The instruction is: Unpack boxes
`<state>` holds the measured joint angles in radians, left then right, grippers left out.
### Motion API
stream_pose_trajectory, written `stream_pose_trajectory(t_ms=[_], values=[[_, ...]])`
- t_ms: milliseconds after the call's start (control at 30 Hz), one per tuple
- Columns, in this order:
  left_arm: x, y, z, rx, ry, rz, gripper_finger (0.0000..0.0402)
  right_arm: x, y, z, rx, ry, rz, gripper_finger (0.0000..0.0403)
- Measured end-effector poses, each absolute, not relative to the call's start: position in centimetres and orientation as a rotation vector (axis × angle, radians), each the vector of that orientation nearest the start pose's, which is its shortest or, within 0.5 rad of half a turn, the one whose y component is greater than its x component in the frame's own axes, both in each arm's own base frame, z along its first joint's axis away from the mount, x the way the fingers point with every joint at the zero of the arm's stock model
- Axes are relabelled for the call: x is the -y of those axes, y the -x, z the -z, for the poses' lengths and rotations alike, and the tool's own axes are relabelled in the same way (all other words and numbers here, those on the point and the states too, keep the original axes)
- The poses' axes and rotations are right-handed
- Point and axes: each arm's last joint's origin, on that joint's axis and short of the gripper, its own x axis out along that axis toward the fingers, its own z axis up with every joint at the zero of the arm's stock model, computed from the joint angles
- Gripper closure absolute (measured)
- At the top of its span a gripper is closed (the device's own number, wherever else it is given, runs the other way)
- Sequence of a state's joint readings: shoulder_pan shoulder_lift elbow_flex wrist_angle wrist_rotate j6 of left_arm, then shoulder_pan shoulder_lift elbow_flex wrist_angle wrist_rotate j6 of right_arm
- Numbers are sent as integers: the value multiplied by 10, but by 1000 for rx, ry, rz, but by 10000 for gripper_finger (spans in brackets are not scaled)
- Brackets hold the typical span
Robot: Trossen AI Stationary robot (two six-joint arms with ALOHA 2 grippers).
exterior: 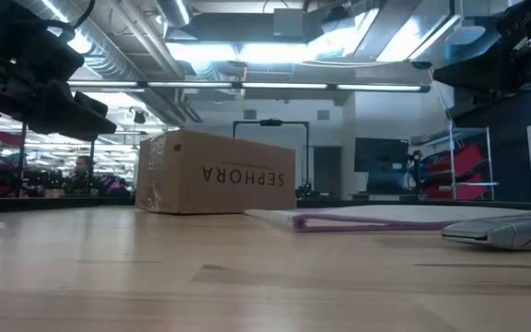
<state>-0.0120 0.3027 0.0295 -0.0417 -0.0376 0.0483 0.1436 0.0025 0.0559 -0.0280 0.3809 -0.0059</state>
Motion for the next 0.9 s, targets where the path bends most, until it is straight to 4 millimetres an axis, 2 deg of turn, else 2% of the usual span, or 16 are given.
stream_pose_trajectory(t_ms=[467, 633, 767, 900], values=[[0, -112, -144, -315, -71, -15, 402, -3, -93, -179, 24, -1, 237, 403], [0, -113, -146, -288, -23, -25, 402, -3, -93, -180, 24, -1, 237, 403], [0, -113, -147, -273, 87, -40, 402, -3, -93, -179, 24, -1, 237, 403], [0, -116, -158, -148, 221, -44, 402, -3, -93, -180, 24, -1, 237, 403]])
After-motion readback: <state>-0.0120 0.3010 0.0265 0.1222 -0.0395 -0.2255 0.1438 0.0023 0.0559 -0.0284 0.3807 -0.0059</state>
